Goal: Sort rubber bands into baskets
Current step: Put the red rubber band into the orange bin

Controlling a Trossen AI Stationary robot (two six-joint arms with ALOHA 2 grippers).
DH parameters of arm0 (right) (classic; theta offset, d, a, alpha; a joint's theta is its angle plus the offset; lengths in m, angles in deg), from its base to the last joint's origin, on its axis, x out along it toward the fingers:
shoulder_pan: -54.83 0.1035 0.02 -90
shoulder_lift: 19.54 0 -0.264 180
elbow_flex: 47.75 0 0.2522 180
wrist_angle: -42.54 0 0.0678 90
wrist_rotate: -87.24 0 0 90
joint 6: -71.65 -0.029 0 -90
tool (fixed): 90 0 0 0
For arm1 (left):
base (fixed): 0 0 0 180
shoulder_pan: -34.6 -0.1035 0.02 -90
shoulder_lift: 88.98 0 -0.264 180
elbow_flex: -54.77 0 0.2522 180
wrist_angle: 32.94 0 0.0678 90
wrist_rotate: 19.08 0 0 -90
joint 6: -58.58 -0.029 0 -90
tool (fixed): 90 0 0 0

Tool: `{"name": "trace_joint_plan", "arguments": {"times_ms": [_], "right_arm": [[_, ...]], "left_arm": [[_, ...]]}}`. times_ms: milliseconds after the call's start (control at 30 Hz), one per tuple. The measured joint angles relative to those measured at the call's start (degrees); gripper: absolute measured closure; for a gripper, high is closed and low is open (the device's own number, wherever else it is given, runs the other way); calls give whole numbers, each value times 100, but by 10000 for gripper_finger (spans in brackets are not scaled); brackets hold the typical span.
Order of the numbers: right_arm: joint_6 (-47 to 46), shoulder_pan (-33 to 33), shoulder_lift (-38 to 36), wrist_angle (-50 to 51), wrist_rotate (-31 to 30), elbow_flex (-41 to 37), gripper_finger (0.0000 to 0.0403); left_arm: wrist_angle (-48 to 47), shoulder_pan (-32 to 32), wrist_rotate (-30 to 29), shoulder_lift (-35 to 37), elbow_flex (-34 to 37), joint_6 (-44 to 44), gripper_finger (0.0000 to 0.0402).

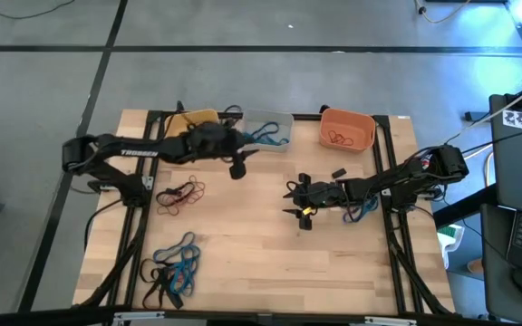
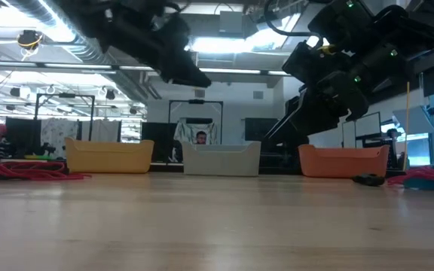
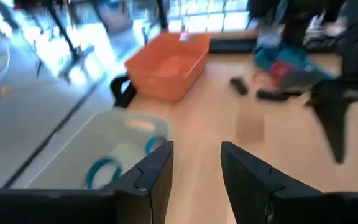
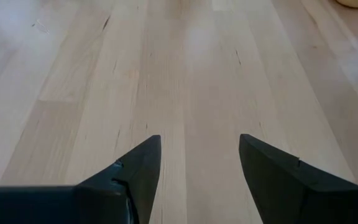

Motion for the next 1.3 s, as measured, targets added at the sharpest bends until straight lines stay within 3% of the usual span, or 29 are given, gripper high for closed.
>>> {"name": "trace_joint_plan", "arguments": {"times_ms": [167, 400, 900, 1033, 1300], "right_arm": [[-6, 0, -1, 0, -121, 0, 185], [-244, -2, -326, 438, -396, 4, 185], [-1966, -1, -2862, 4558, -129, 7, 185], [-2558, -2, -2883, 5457, 28, 4, 185], [-3057, 0, -2271, 5990, 309, 4, 185]], "left_arm": [[1302, 343, 19, 345, 737, -18, 271], [1732, 536, 15, 393, 1004, -385, 271], [1678, 532, 4, 393, 1009, -339, 271], [1680, 532, 2, 393, 1009, -289, 271], [1684, 532, -1, 393, 1009, -278, 271]]}}
